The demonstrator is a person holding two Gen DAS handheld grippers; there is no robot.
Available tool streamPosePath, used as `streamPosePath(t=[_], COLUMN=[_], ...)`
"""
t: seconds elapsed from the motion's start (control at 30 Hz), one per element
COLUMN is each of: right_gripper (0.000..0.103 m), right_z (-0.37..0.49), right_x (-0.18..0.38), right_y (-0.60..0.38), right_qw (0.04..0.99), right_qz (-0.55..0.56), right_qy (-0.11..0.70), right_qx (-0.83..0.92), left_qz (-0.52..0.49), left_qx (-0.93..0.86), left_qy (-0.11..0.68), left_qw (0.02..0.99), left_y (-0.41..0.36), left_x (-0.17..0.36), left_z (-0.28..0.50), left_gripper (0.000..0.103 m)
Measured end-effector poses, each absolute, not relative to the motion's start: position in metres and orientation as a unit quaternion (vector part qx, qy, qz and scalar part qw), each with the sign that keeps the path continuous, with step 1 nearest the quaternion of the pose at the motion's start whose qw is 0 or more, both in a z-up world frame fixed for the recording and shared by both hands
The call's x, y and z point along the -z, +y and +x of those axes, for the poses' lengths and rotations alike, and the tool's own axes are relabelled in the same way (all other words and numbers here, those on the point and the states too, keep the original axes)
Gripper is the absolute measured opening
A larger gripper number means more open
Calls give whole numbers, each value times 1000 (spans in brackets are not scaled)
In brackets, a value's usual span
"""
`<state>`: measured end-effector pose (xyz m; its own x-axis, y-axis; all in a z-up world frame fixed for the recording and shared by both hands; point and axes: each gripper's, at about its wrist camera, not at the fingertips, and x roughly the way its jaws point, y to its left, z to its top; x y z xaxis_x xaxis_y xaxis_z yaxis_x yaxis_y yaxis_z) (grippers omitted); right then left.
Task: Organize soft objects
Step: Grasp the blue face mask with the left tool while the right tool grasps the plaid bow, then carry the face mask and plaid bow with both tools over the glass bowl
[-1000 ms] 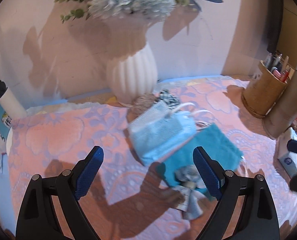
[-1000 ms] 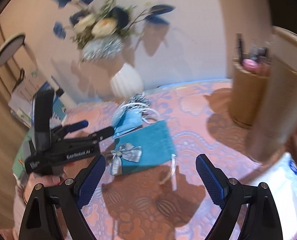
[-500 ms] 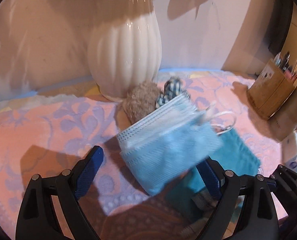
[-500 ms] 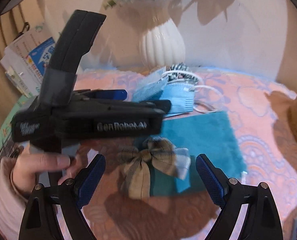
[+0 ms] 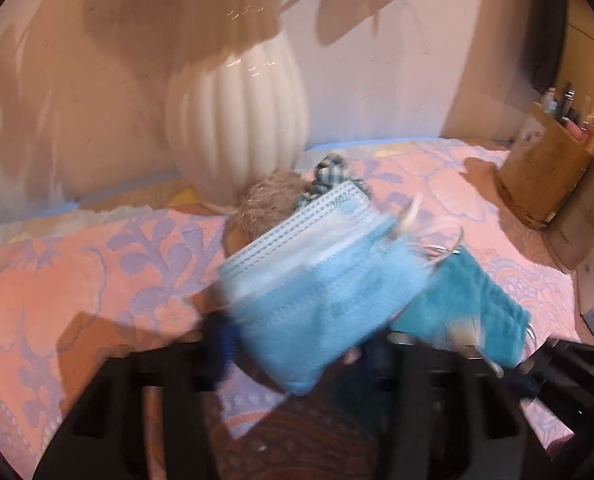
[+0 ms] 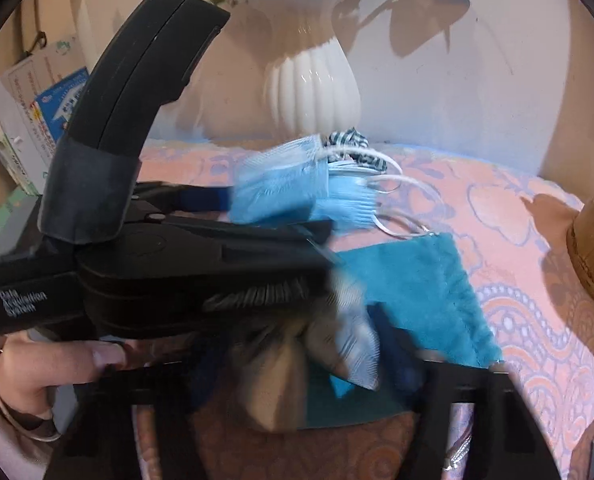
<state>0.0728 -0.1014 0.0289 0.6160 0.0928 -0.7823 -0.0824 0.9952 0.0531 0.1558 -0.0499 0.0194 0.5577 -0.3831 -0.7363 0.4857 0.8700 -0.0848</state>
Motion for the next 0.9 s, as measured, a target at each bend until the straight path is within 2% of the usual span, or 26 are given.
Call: streamPosePath(t=[0.03,0.3,0.4,0.73,0.9], right_gripper=[28,28,29,30,30], right_z=[72,46,50,54,50], right_x=[-30,-47,-43,-38,-44], right_y=[-104,-163,-171,-170,-170], right_qw=[901,917,907,902,911], right_qz=[12,159,185,188,185], right_qy=[432,354,366,377,355], right_qx=[-49,-95,-93,-96,-101], left_qz=[63,21,-8,-15,-41], left_qx=[257,256,250,251,253], left_qy=[396,362,352,339,329], left_qw=[879,896,902,907,909], left_y=[-50,-33,-20,-13,-5], left_x=[-21,-33,-36,-41,-47], left_z=[154,147,147,143,137], left_gripper=[26,25,25,25,25])
